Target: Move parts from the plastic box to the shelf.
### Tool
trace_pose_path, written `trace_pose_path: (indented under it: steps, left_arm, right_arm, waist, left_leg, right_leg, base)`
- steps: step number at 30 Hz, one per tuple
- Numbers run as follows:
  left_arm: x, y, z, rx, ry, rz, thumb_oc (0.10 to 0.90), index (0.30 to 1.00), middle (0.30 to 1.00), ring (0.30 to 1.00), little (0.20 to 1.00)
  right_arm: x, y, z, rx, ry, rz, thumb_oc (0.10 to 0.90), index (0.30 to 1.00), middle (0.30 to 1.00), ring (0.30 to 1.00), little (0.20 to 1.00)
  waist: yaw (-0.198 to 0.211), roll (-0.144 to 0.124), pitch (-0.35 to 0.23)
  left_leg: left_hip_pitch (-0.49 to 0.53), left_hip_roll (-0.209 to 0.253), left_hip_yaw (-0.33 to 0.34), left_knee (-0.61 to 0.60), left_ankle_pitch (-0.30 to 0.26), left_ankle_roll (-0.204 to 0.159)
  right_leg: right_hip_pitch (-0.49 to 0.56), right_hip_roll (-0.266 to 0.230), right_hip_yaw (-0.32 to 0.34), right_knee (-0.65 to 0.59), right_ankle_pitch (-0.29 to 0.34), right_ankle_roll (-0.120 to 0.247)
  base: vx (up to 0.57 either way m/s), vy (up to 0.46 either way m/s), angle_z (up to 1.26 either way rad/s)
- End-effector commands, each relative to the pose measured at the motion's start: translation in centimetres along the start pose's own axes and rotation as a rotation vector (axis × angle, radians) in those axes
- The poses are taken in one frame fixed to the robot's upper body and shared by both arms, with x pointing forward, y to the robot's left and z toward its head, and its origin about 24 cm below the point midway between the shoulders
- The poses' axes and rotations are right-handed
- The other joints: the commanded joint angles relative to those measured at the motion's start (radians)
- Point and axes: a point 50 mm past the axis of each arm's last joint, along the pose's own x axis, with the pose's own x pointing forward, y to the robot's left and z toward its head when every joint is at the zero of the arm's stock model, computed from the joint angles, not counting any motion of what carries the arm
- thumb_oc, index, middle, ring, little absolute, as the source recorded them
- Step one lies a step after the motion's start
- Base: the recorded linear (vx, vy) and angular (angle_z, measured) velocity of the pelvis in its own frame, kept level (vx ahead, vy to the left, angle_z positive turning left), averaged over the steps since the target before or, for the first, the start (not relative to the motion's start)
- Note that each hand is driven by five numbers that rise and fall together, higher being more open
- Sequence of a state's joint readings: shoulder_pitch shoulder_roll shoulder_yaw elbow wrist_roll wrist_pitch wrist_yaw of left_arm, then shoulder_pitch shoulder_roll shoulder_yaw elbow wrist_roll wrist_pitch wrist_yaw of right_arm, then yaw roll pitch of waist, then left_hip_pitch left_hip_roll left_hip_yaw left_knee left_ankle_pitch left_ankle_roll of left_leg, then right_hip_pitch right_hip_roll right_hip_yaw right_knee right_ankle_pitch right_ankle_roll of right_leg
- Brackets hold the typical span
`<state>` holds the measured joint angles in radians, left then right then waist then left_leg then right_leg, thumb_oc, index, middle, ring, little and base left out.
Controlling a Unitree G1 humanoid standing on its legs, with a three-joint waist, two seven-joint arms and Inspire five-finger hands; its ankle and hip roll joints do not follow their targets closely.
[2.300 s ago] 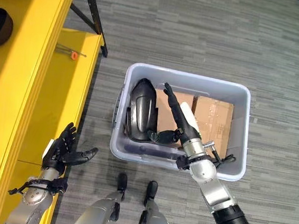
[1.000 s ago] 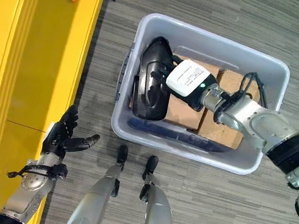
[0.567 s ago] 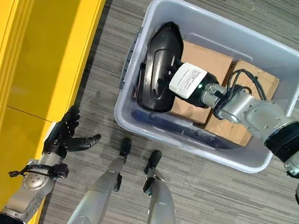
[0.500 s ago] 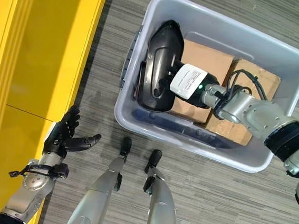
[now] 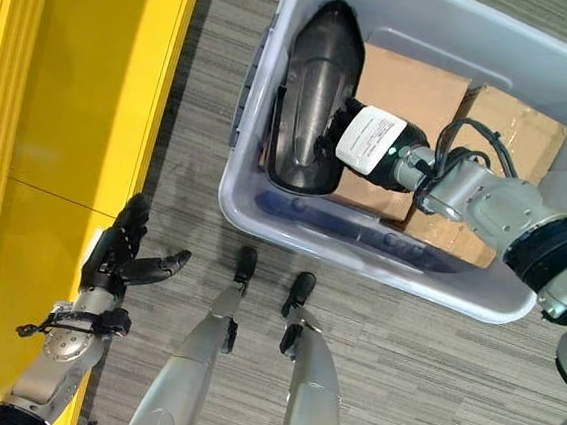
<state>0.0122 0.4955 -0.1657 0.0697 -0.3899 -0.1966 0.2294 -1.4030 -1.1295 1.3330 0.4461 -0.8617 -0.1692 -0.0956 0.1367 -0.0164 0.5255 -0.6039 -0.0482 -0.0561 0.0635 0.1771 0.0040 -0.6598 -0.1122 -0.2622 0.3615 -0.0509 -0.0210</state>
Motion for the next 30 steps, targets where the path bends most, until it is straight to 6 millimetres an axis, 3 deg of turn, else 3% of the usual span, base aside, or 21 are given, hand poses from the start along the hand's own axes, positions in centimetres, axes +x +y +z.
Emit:
trace_pose_path:
  steps: [1, 11, 16, 18, 20, 25, 26, 27, 28, 30]
  left_arm:
    - [0.2, -0.1, 3.3, -0.029, -0.174, -0.018, 0.9, 1.0, 1.0, 1.0, 1.0]
    - [0.3, 0.0, 3.3, -0.026, -0.174, -0.016, 0.9, 1.0, 1.0, 1.0, 1.0]
    - [0.3, 0.1, 3.6, -0.02, -0.187, -0.015, 0.9, 1.0, 1.0, 1.0, 1.0]
    - [0.2, -0.1, 3.7, -0.031, -0.194, -0.015, 0.9, 1.0, 1.0, 1.0, 1.0]
    - [0.2, -0.2, 3.8, -0.037, -0.201, -0.017, 0.9, 1.0, 1.0, 1.0, 1.0]
    - [0.2, -0.9, 3.8, -0.088, -0.205, -0.011, 0.9, 1.0, 1.0, 1.0, 1.0]
    - [0.2, -1.0, 3.7, -0.096, -0.201, -0.01, 0.9, 1.0, 1.0, 1.0, 1.0]
    - [0.1, -1.1, 3.7, -0.103, -0.202, -0.006, 0.9, 1.0, 1.0, 1.0, 1.0]
    - [0.1, -1.0, 3.6, -0.105, -0.199, -0.001, 0.9, 1.0, 1.0, 1.0, 1.0]
    - [0.0, -1.0, 3.5, -0.109, -0.196, 0.006, 0.9, 1.0, 1.0, 1.0, 1.0]
  right_arm:
    - [-1.5, -1.8, -4.4, -0.098, 0.124, -0.025, 0.9, 1.0, 1.0, 1.0, 1.0]
    - [-1.4, -2.7, -4.4, -0.126, 0.119, -0.049, 0.9, 1.0, 1.0, 1.0, 1.0]
    - [-1.3, -1.9, -4.2, -0.118, 0.115, -0.018, 0.9, 1.0, 1.0, 1.0, 1.0]
    - [-1.4, -0.1, -4.3, -0.101, 0.139, 0.047, 0.9, 1.0, 1.0, 1.0, 1.0]
    - [-1.3, 0.5, -4.4, -0.096, 0.149, 0.066, 0.9, 1.0, 1.0, 1.0, 1.0]
    - [-1.5, 5.3, -3.5, -0.079, 0.182, 0.263, 0.9, 1.0, 1.0, 1.0, 1.0]
    - [-1.5, 6.0, -3.3, -0.079, 0.184, 0.298, 0.827, 0.898, 0.898, 0.898, 0.898]
    - [-1.6, 6.9, -2.9, -0.078, 0.186, 0.332, 0.592, 0.569, 0.569, 0.569, 0.569]
    - [-1.7, 7.6, -2.5, -0.076, 0.181, 0.362, 0.4, 0.3, 0.3, 0.3, 0.3]
    - [-1.8, 8.5, -1.9, -0.046, 0.187, 0.384, 0.4, 0.3, 0.3, 0.3, 0.3]
  waist:
    - [0.006, -0.004, -0.006]
    - [0.019, -0.014, -0.006]
    - [0.026, -0.014, -0.006]
    - [0.03, -0.001, -0.006]
    - [0.029, 0.006, -0.006]
    - [0.027, 0.054, -0.006]
    - [0.026, 0.066, -0.006]
    - [0.025, 0.072, -0.006]
    - [0.026, 0.08, -0.006]
    - [0.028, 0.084, -0.006]
  left_leg:
    - [0.065, 0.068, -0.018, -0.007, -0.086, -0.051]
    - [0.028, 0.062, -0.037, 0.001, -0.087, -0.048]
    - [0.016, 0.055, -0.05, 0.017, -0.114, -0.053]
    - [-0.027, 0.044, -0.056, 0.058, -0.128, -0.054]
    - [-0.052, 0.037, -0.059, 0.08, -0.135, -0.054]
    - [-0.174, -0.001, -0.078, 0.193, -0.176, -0.051]
    - [-0.197, -0.005, -0.079, 0.213, -0.179, -0.05]
    - [-0.221, -0.011, -0.08, 0.237, -0.188, -0.048]
    - [-0.239, -0.013, -0.079, 0.253, -0.192, -0.047]
    - [-0.263, -0.016, -0.08, 0.271, -0.197, -0.044]
  right_leg:
    - [-0.005, -0.024, 0.008, 0.01, -0.029, 0.074]
    - [-0.046, -0.035, -0.004, 0.04, -0.043, 0.071]
    - [-0.056, -0.039, 0.006, 0.064, -0.077, 0.075]
    - [-0.09, -0.043, 0.008, 0.093, -0.088, 0.071]
    - [-0.111, -0.045, 0.011, 0.111, -0.095, 0.068]
    - [-0.217, -0.062, 0.016, 0.227, -0.131, 0.057]
    - [-0.235, -0.065, 0.02, 0.245, -0.136, 0.055]
    - [-0.253, -0.07, 0.019, 0.264, -0.141, 0.055]
    - [-0.269, -0.075, 0.02, 0.281, -0.145, 0.056]
    - [-0.292, -0.08, 0.021, 0.305, -0.152, 0.056]
  base:
    - [0.02, -0.011, 0.05]
    - [0.02, -0.012, 0.03]
    - [0.06, -0.028, 0.08]
    - [0.0, -0.027, 0.11]
    - [-0.01, -0.014, 0.09]
    - [-0.02, -0.022, 0.08]
    - [-0.01, -0.007, 0.14]
    - [-0.01, -0.011, 0.08]
    - [0.0, 0.0, 0.0]
    - [0.0, 0.0, 0.0]
